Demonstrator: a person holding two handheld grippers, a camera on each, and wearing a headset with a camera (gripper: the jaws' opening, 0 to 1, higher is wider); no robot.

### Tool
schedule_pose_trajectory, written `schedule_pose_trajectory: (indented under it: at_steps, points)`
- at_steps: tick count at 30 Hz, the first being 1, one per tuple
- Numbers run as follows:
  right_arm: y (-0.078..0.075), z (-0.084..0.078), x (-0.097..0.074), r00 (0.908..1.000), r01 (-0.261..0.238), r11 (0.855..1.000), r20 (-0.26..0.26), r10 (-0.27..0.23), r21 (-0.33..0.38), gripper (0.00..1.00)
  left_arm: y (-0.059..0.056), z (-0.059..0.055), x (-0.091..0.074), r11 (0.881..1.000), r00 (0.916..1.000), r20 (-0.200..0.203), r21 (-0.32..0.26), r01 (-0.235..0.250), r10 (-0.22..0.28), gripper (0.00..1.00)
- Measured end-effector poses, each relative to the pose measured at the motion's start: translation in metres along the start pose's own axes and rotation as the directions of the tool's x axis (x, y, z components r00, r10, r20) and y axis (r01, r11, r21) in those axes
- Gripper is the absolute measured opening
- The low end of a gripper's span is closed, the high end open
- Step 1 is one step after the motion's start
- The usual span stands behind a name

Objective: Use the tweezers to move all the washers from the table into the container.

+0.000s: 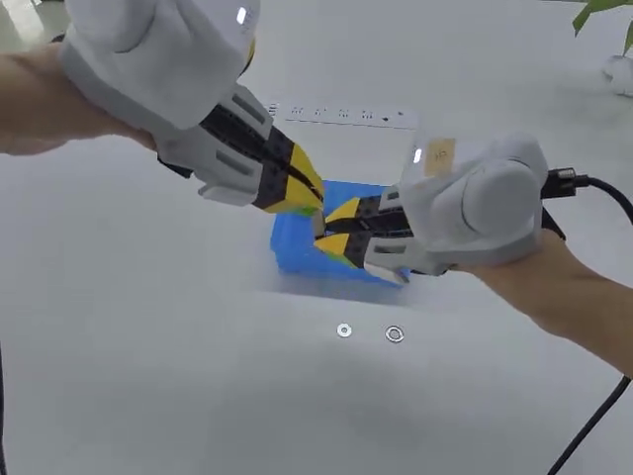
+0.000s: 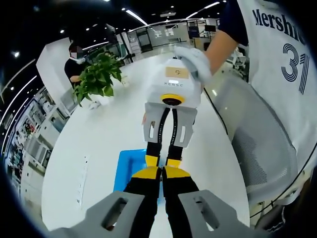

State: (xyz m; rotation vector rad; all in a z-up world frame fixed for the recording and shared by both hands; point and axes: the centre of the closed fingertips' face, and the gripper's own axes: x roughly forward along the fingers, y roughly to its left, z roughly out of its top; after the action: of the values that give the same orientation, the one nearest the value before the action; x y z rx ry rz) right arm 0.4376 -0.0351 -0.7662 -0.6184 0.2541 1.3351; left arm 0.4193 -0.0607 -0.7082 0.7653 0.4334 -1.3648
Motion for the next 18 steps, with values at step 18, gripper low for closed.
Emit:
schedule_pose_trajectory:
  at_steps: [18]
  points:
    - [-0.044,-0.028,0.019,0.9991,0.029,0.999,-0.031,-0.028,0.029,0.09,0.051,-0.026,0.026,1.0,1.0,-0.002,-0.02,-0.002,0.002,0.06]
